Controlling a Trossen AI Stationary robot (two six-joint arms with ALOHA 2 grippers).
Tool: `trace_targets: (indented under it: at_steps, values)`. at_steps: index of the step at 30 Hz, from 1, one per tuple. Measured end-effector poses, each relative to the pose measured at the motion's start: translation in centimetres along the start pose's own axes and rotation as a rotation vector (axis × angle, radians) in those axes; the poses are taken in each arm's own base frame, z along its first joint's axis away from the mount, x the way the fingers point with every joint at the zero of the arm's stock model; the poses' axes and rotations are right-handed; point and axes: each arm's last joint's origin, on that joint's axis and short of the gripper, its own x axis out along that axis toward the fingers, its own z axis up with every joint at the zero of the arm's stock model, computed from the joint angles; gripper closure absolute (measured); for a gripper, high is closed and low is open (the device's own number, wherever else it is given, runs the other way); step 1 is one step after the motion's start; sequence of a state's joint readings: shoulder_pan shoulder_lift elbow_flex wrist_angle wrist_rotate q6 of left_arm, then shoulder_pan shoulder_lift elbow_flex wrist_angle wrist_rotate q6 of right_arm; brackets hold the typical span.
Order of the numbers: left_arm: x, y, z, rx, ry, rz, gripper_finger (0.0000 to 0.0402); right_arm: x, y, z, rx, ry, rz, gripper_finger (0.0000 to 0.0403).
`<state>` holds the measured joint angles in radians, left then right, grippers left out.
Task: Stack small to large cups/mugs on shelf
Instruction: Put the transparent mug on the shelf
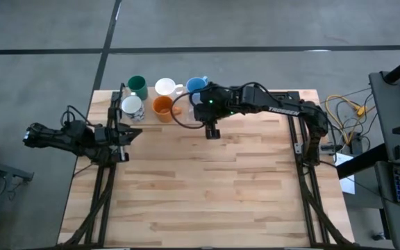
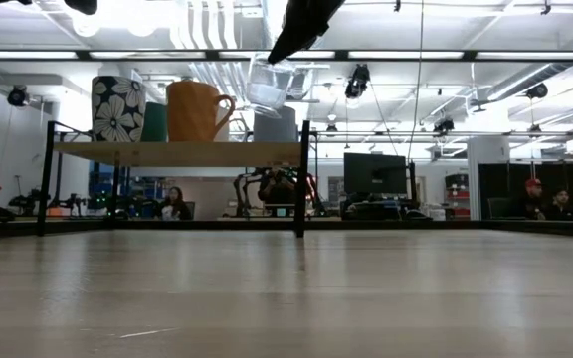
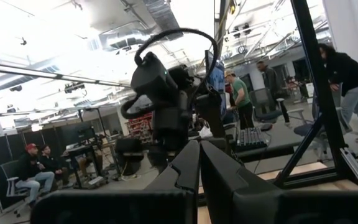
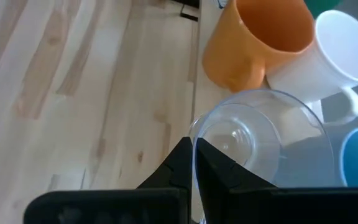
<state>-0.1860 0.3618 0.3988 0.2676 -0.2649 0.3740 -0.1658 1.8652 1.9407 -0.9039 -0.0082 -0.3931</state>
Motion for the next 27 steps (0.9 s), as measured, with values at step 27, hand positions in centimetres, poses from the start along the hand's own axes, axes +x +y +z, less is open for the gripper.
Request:
trace_targets:
  at_steps: [27]
  values:
    - [0.0,0.0,0.0,0.001,0.002,-0.001,0.0402,2.3,-0.8,-1.6,0.009,0.006,-0.031,0.0394]
